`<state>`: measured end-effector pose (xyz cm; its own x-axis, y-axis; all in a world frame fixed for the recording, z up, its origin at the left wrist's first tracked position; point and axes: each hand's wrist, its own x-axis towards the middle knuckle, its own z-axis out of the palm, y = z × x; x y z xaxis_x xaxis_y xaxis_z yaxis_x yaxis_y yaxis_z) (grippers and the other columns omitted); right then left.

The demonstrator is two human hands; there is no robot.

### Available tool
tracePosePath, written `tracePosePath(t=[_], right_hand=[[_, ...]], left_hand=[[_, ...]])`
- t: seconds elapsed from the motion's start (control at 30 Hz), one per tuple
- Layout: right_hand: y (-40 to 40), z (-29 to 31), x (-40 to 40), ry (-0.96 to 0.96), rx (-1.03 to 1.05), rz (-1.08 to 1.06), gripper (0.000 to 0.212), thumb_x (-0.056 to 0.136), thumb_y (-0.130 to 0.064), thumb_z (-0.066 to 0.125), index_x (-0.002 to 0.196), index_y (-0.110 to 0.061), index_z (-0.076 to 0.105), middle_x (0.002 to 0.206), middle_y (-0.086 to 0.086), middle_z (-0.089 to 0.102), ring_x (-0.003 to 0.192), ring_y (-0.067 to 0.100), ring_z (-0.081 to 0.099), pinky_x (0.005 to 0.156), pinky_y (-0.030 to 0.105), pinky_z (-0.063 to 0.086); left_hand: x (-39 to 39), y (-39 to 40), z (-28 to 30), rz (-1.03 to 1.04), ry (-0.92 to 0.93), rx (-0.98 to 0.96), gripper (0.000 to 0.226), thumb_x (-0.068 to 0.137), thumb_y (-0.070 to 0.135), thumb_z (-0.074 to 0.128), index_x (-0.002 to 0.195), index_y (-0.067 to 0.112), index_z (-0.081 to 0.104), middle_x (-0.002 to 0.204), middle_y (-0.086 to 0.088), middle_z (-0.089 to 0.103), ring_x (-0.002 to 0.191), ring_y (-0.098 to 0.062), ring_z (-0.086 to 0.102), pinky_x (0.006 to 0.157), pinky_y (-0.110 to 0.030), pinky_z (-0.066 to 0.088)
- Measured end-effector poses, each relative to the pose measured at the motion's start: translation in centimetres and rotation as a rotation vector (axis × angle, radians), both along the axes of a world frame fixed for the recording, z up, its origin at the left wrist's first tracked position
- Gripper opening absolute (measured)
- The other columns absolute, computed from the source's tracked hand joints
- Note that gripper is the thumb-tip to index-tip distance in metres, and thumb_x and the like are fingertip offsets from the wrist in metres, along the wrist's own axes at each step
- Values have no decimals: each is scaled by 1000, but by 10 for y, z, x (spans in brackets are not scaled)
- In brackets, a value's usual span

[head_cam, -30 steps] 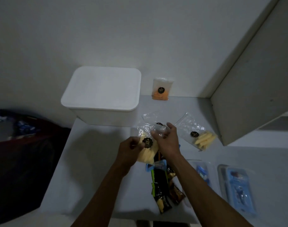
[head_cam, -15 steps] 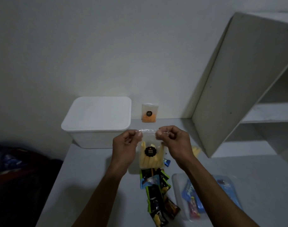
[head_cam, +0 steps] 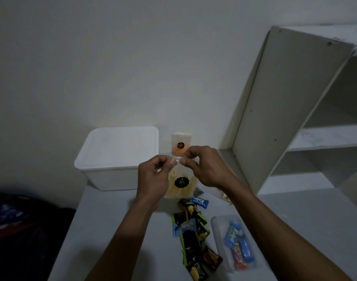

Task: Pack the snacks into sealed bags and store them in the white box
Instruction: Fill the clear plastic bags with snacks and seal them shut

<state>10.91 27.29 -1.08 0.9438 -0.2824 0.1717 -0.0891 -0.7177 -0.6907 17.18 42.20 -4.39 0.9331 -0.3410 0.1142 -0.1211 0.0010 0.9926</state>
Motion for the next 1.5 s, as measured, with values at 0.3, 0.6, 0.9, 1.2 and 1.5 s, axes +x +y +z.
tracePosePath(t=[0.3,0.6,0.9,1.2,1.5], right_hand=[[5,7,-2,-33,41,0,10,93,-34,65,87,-26,67,92,-11,70,93,10,63,80,33,50],[6,15,-6,-24,-4,36,12,95,-34,62,84,-29,61,90,-11,67,92,10,61,72,27,43],[6,16,-9,-8,109,-4,14,94,-31,65,82,-23,66,95,-6,71,90,6,62,67,18,39],[-4,15,-19,-3,211,-40,14,91,-31,68,88,-18,72,83,-14,67,63,-13,54,62,17,38],[-11,11,-26,-1,315,-88,18,86,-32,74,84,-15,74,86,-3,73,63,-10,56,59,10,41]], left_hand=[[5,14,10,52,-7,-15,8,89,14,69,82,17,72,82,-3,74,79,-9,66,68,-16,50],[1,12,17,-86,4,-29,10,87,11,70,82,18,74,79,1,75,79,-8,67,73,-19,52],[-3,4,16,-27,-42,19,12,89,12,69,82,20,74,82,-2,75,84,-15,68,77,-27,54],[-3,-1,21,-32,5,-20,14,87,8,70,78,18,73,76,1,73,76,-9,67,73,-23,53],[-8,-8,22,-90,125,-50,12,79,3,76,75,14,74,72,2,74,70,-10,67,73,-30,51]])
